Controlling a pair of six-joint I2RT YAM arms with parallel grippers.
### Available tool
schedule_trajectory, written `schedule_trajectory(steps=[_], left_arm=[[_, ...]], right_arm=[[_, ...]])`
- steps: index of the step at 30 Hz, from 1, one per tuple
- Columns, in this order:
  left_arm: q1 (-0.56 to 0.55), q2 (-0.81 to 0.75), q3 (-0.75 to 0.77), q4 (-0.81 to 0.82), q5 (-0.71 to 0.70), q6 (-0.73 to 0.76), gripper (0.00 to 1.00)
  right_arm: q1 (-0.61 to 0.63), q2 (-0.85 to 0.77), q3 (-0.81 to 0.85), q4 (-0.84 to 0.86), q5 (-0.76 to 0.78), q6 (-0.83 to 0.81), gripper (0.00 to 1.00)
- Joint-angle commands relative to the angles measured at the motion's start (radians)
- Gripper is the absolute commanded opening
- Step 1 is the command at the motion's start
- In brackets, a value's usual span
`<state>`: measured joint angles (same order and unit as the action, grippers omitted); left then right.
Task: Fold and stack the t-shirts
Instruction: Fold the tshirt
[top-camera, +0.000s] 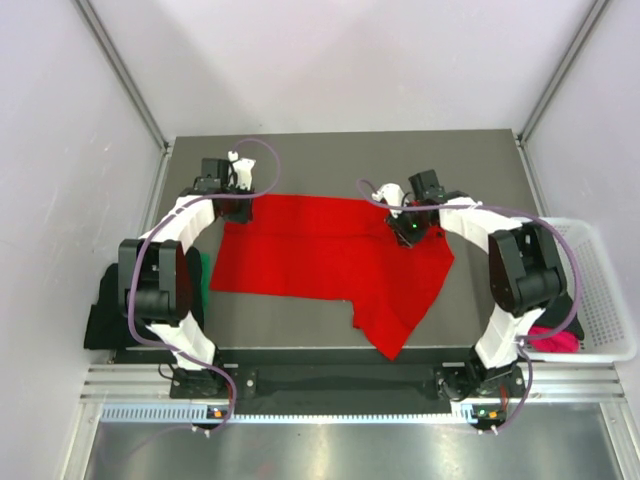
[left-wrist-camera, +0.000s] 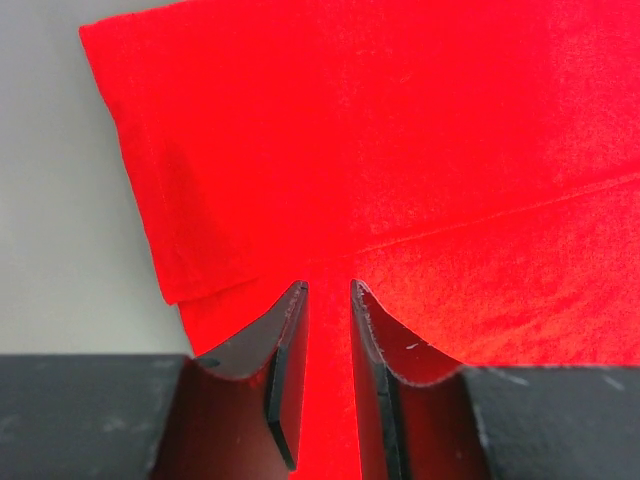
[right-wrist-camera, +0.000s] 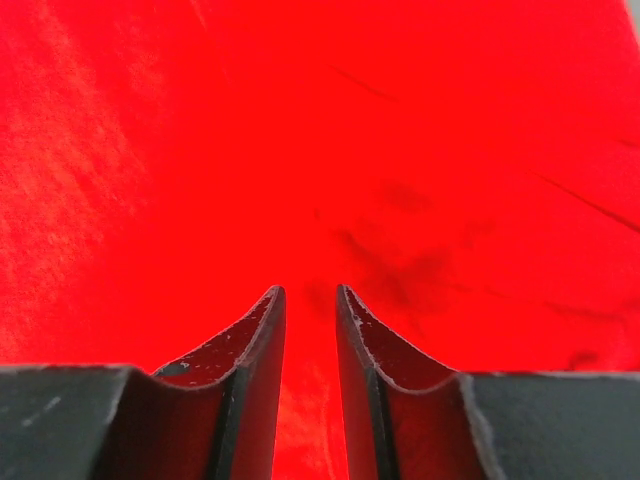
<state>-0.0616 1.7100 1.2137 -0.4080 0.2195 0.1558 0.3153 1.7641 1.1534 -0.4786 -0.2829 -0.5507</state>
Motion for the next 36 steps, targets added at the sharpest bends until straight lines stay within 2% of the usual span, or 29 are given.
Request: schedule_trajectory(steps=[1,7,22,25,26,29,36], left_arm=[[-0.001,-0.044,-0.008,0.060,0.004,0.005,0.29],[-0.001,-0.032,-0.011,0.061,0.004,0.008,0.29],[-0.001,-0.027,-0.022,0.071,-0.003,0.011,0.29],[-0.001,-0.030,-0.022,0.071,-0.003,0.011,0.29],[-0.001,-0.029,-0.022,0.071,-0.003,0.011,0.29],[0.000,-0.032,-0.020,0.071,-0.005,0.010,0.29],[0.000,-0.056,-0.026,0.066,-0.008,0.014,0.29]], right_arm=[[0.031,0.034,0.078,0.025,-0.035,-0.023,0.28],[0.064,0.070,0.100,0.038,-0.024,-0.015,0.33],[0.076,0.136,0.137,0.048,0.022,0.000,0.36],[0.076,0.143,0.137,0.054,0.034,0.005,0.29],[0.077,0.144,0.137,0.054,0.037,0.005,0.22],[0.082,0.130,0.137,0.048,0.050,0.012,0.10],[0.123,-0.030,0.103,-0.003,0.131,0.026,0.08]])
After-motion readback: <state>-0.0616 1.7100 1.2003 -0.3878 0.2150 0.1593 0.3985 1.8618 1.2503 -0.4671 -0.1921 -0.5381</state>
